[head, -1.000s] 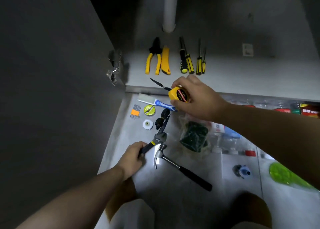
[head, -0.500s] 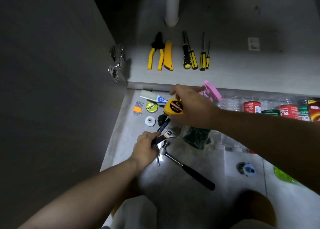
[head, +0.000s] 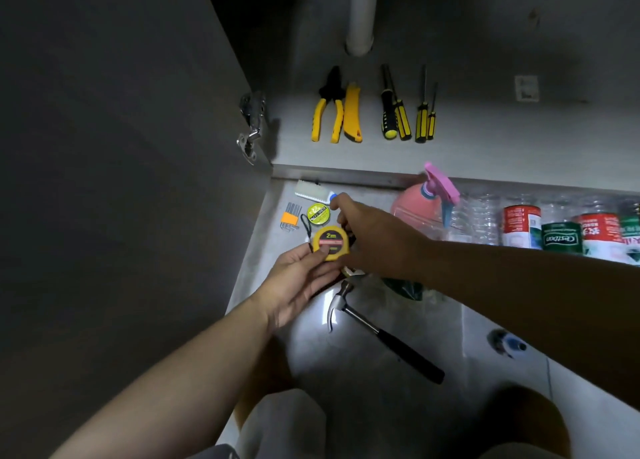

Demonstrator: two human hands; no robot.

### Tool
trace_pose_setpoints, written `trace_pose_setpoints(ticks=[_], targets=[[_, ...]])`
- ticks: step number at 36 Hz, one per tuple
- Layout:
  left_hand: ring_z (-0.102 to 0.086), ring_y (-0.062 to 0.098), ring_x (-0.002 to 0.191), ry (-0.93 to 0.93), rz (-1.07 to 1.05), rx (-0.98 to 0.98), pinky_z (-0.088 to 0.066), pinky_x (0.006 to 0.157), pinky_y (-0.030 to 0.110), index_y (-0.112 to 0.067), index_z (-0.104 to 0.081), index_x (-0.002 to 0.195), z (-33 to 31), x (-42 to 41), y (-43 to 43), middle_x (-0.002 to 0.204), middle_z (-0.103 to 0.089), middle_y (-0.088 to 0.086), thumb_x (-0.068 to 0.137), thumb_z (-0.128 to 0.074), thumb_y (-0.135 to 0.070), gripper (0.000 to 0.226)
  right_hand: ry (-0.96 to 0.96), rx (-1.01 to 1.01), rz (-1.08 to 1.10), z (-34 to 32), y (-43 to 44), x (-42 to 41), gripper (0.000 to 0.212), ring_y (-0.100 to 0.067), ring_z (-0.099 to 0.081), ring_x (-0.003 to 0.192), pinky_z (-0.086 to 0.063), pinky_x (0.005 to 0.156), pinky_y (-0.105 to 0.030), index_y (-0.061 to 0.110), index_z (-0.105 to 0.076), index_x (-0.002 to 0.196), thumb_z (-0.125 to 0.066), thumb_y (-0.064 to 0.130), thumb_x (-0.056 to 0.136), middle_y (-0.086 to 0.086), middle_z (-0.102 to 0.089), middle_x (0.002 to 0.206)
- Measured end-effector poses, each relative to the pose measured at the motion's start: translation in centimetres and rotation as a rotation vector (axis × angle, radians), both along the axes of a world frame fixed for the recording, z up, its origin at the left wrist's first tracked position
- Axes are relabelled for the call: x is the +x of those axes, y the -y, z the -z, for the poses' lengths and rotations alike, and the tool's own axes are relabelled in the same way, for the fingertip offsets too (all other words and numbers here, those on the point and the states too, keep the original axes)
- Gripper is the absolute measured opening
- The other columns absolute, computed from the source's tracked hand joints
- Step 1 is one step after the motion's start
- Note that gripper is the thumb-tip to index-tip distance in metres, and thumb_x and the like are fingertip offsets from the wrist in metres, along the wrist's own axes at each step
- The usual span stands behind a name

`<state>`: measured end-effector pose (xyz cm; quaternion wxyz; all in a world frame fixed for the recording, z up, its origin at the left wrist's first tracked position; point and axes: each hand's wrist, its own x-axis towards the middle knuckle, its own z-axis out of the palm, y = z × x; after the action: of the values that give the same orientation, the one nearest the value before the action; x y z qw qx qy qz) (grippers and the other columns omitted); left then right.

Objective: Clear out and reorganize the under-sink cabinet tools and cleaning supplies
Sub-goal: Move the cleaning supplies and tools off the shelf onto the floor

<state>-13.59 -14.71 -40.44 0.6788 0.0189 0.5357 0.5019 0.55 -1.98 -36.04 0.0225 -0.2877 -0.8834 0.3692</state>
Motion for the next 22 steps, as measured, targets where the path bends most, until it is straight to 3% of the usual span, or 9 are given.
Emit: trace_pose_setpoints(ticks=[4,8,11,14,18,22], targets=[[-0.070,0.028,0.113,-0.162,-0.074,-0.119,-0.054,0.103,0.042,-0.003,-0.066,0.119,1.3,-1.0,0.7,0.118,-0.073,0.016,0.099,-0.064,-0.016,0.024,-0.001,-0.040,0.044,0.4,-0.3,0.3,0.053,-0.019,-0.063,0.086,-0.056,0.074,-0.047,0.027,-0.035,0.126,-0.069,0.027,0.086,-0.001,-0.057,0.108],[-0.068,0.013,0.084,-0.268,-0.187,-0.244,-0.060,0.092,0.035,-0.013,-0.063,0.104,3.1,-2.2,1.9,0.103,-0.071,0.010,0.099,-0.063,-0.016,0.005,0.002,-0.092,0.076,0.2,-0.6,0.7,0.036,-0.016,-0.061,0.080,-0.054,0.070,-0.045,0.026,-0.036,0.124,-0.057,0.025,0.096,0.000,-0.059,0.099],[-0.064,0.013,0.074,-0.284,-0.272,-0.331,-0.062,0.079,0.028,-0.010,-0.059,0.111,4.1,-2.8,2.3,0.091,-0.068,0.009,0.101,-0.059,-0.012,0.010,0.020,-0.131,0.052,-0.1,-0.6,1.0,0.025,-0.016,-0.062,0.069,-0.053,0.065,-0.042,0.022,-0.041,0.119,-0.053,0.021,0.098,0.000,-0.063,0.081],[-0.064,0.016,0.072,-0.326,-0.305,-0.394,-0.062,0.064,0.022,-0.007,-0.057,0.112,4.7,-3.1,2.3,0.094,-0.067,0.013,0.102,-0.056,-0.006,0.010,0.092,-0.044,0.000,-0.4,-0.7,1.4,0.010,-0.020,-0.061,0.077,-0.053,0.073,-0.040,0.016,-0.055,0.105,-0.051,0.016,0.096,-0.001,-0.065,0.086],[-0.067,0.020,0.084,-0.393,-0.253,-0.424,-0.060,0.084,0.028,-0.002,-0.058,0.118,4.9,-2.9,1.7,0.109,-0.067,0.018,0.101,-0.051,0.005,0.020,0.176,0.082,-0.124,-0.4,-0.6,2.2,0.011,-0.020,-0.060,0.083,-0.049,0.075,-0.036,0.017,-0.060,0.090,-0.050,0.013,0.091,0.004,-0.064,0.090],[-0.066,0.027,0.091,-0.535,-0.119,-0.468,-0.057,0.094,0.041,-0.005,-0.067,0.096,4.4,-2.6,1.1,0.098,-0.070,0.014,0.090,-0.061,0.009,0.017,0.184,0.106,-0.160,-0.4,-0.4,2.6,0.016,-0.014,-0.052,0.078,-0.036,0.067,-0.027,0.027,-0.049,0.083,-0.050,0.014,0.091,0.012,-0.051,0.083]])
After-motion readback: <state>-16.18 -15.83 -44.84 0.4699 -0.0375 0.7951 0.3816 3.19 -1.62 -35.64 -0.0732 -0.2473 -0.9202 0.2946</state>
